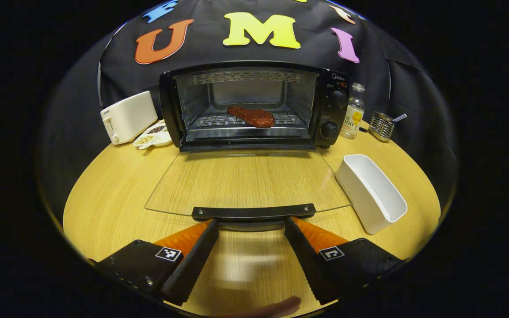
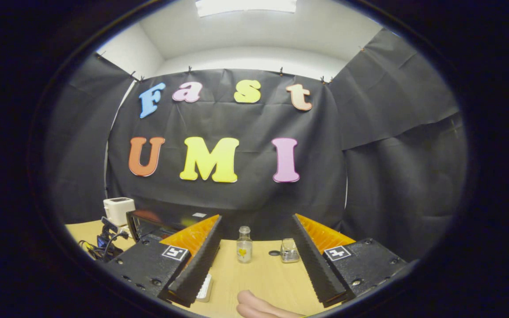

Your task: Open the electric oven with the left hand, put the food in, and close the electric oven.

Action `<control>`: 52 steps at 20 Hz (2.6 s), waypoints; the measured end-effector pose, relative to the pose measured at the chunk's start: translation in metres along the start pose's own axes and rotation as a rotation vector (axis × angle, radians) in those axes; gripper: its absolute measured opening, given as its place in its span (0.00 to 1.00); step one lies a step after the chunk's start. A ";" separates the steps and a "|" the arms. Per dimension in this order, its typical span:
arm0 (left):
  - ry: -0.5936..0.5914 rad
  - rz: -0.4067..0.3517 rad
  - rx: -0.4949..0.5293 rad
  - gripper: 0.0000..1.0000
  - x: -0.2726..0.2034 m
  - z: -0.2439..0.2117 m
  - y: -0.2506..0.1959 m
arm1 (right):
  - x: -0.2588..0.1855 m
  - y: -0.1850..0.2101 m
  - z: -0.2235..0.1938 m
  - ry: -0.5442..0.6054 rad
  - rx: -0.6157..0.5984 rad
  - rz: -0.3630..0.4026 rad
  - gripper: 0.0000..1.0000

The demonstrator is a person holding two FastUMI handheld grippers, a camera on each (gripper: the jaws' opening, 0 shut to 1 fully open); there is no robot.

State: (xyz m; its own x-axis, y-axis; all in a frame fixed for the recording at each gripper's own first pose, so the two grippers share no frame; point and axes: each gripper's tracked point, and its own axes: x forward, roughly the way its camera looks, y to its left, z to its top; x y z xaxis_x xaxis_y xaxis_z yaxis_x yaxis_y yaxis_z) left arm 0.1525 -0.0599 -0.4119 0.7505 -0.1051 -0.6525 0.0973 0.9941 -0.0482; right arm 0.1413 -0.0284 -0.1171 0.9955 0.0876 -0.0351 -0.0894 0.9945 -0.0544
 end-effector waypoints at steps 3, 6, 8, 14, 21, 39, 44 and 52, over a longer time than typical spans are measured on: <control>0.001 -0.001 0.000 0.97 -0.001 0.000 0.001 | -0.001 0.001 0.000 -0.002 0.004 0.001 0.94; -0.021 0.001 -0.016 0.97 -0.005 0.009 0.000 | -0.002 0.000 0.001 -0.001 0.002 0.002 0.95; -0.035 0.002 -0.014 0.97 -0.010 0.015 0.001 | -0.002 0.000 0.002 0.000 -0.001 0.000 0.94; -0.085 0.002 -0.002 0.97 -0.020 0.037 0.001 | -0.005 0.005 0.003 0.008 0.005 0.010 0.97; -0.151 0.001 -0.009 0.97 -0.030 0.073 0.003 | -0.009 0.006 0.006 0.012 0.006 0.004 0.97; -0.290 0.008 0.111 0.98 -0.029 0.157 0.007 | -0.048 -0.001 0.021 0.014 0.003 -0.030 0.96; -0.324 -0.038 0.068 0.96 -0.038 0.174 0.003 | -0.075 0.001 0.032 0.028 0.045 -0.024 0.97; -0.474 0.048 0.084 0.96 -0.161 0.180 0.013 | -0.130 -0.009 0.046 0.026 0.066 -0.049 0.97</control>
State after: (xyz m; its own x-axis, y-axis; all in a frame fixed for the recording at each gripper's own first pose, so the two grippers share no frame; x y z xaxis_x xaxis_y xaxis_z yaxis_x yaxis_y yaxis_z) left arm 0.1507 -0.0352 -0.1715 0.9687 -0.0793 -0.2353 0.0930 0.9945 0.0477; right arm 0.0141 -0.0460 -0.0658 0.9975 0.0378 -0.0598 -0.0373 0.9993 0.0096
